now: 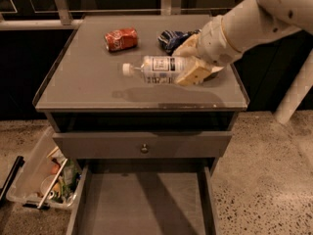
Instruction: Place blue plastic bottle into middle drawer
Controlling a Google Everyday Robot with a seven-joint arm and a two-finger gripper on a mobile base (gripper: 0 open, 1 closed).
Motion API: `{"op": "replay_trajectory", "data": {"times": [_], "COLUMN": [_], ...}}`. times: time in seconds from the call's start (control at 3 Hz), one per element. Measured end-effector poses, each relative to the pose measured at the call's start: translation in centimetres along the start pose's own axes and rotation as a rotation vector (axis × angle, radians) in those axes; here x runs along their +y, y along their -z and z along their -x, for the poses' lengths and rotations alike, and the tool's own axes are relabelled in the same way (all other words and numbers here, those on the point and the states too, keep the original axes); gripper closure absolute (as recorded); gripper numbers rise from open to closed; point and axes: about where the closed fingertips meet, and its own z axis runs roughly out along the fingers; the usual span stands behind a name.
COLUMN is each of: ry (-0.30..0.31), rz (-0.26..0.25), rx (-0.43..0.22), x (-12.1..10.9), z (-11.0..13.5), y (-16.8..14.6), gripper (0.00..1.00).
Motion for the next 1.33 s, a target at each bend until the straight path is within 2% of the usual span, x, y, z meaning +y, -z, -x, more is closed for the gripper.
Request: {"op": "replay_trajectory", "data": {"times": [0.33,0.67,1.0,1.33], "ry": [-0.015,-0.052,-0.098,-0.157], "rz": [-0.073,-0.108,-0.115,-0.086], "rx": [0.031,0.037,0.021,0.011], "x": [4.2,8.6,12.5,15.8], "z": [-2.0,-4.3,-6.8,-9.9], "y": [2.2,1.7,-0.6,-4.6], "gripper": [1.0,1.0,1.0,1.0]}}
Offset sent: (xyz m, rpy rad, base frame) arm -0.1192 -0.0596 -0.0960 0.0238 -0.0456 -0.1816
